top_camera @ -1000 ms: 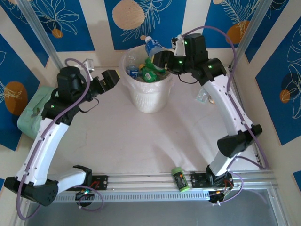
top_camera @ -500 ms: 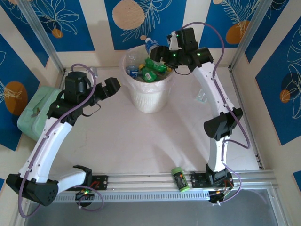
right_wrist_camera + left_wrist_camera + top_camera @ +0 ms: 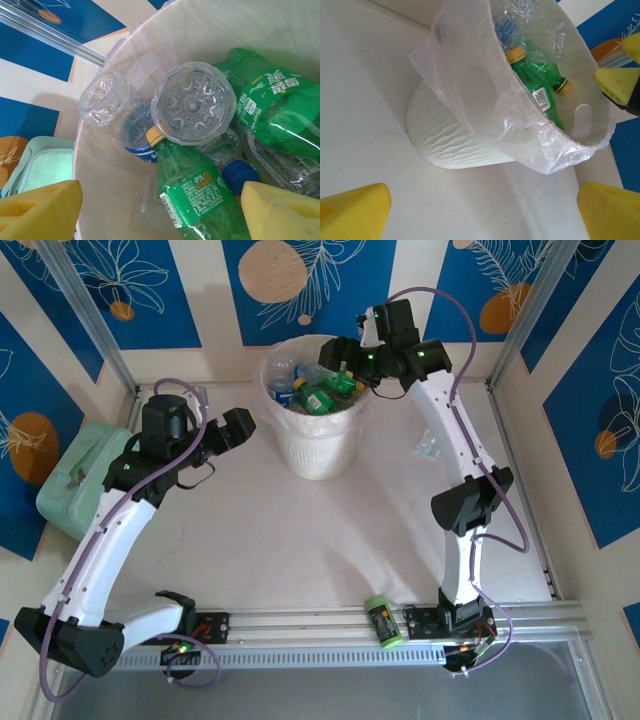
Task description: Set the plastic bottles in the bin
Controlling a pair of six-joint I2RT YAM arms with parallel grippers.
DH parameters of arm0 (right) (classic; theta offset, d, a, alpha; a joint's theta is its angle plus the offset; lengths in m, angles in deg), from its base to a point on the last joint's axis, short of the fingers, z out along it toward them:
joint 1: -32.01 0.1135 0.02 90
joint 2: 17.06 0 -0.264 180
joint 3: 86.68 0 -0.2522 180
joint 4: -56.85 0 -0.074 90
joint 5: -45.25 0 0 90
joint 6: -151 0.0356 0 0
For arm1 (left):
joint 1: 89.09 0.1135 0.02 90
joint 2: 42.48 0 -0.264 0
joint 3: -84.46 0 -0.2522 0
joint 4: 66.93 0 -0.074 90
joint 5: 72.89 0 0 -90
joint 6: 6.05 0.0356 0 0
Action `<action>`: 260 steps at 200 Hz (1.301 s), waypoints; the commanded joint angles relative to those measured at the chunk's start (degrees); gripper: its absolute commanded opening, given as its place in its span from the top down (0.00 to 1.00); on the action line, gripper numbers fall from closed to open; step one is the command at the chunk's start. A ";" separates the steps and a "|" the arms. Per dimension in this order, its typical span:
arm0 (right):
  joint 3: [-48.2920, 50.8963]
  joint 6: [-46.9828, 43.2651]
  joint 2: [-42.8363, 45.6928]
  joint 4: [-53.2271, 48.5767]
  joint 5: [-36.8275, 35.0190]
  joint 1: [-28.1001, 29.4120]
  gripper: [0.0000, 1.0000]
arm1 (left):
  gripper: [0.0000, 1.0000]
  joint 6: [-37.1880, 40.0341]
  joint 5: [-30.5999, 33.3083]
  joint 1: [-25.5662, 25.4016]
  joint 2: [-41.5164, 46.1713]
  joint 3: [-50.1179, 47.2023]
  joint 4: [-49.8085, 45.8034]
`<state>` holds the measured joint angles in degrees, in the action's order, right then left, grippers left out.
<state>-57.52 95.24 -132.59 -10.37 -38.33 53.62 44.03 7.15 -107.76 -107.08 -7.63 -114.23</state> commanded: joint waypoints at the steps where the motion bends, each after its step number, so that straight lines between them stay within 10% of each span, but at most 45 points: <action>1: 1.33 -1.06 6.48 -0.63 -1.30 -0.04 0.17 | 0.05 1.59 1.29 -0.22 0.66 -0.18 0.32; 101: 52.69 -5.81 51.29 9.07 -20.94 4.59 0.09 | 0.00 14.73 19.75 -0.25 4.83 -5.24 4.63; 151: 76.45 0.17 65.14 6.02 -32.03 1.07 0.09 | 0.00 21.01 35.20 -0.28 3.23 -22.39 18.64; 188: 99.28 -1.32 75.45 24.12 -45.69 -1.86 0.16 | 0.00 30.34 46.16 -0.15 0.46 -34.23 35.73; 195: 102.47 -2.23 76.63 28.09 -47.26 -2.76 0.00 | 0.00 31.74 47.75 -0.09 -1.32 -34.85 37.10; 260: 116.36 -12.06 61.39 53.77 -54.25 -13.94 0.01 | 0.00 42.77 43.57 1.10 -16.34 -45.17 65.71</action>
<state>56.55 86.76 -64.44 28.63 -88.67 43.17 81.34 51.63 -107.59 -118.93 -50.73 -63.35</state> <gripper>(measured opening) 0.990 0.994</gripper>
